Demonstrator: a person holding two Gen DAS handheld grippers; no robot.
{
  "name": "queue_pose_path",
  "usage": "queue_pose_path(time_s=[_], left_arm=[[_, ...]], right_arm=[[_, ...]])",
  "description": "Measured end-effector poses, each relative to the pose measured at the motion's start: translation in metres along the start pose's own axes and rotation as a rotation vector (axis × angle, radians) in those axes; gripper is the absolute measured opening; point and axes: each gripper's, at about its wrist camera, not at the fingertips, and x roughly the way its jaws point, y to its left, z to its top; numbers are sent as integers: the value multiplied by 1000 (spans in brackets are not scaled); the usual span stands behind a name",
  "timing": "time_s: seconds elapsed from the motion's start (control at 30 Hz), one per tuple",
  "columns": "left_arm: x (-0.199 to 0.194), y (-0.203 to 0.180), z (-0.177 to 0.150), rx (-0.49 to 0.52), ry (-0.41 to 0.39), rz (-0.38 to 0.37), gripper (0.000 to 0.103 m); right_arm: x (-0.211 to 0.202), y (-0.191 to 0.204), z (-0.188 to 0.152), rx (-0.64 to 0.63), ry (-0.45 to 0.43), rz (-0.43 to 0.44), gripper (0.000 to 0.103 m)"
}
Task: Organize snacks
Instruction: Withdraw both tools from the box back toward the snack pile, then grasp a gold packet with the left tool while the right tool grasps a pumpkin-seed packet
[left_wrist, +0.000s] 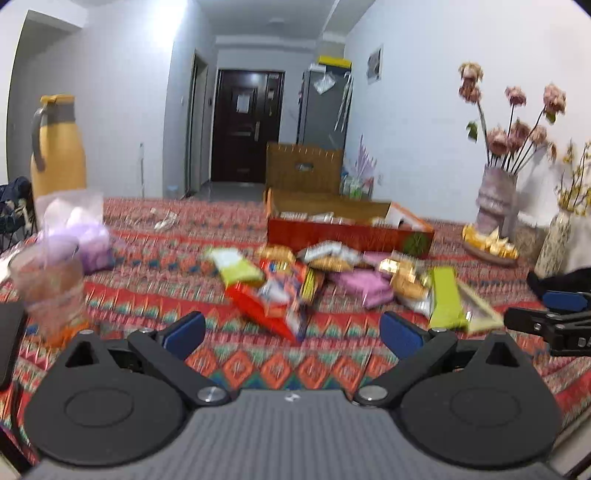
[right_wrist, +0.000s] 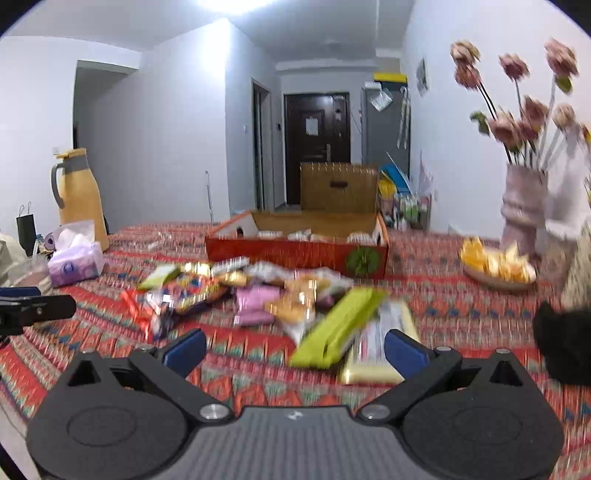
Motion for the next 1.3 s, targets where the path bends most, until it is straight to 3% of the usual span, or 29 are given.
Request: queue_pose_path(time_s=[0.13,0.3,0.6,0.73,0.9,1.07,1.13,1.3], left_arm=[[2,2,-10,13,40,4,103],[12,1,-10,32,59,-12,103],[48,-4,10,65,63,-46,103],[74,0,31,81,45,-58,102],[121,0,67,69,63,-138,97],[190,0,98,-25,190,-207,88],[218,3,104,-97,263,-205,86],[270,4,113,-180,349,-194,86]], right_arm=[[-5,2,-24,-9,53,1,103],[-6,2,-31,0,64,-17,103],[22,-10,-13,70,58,-7,103],[52,-14,3,81,76,15,96],[100,-19,30,85,77,50,88],[164,-29,56,112,124,44,87],[188,-32,62,119,143,33,87],[238,-34,68,135,191,46,83]])
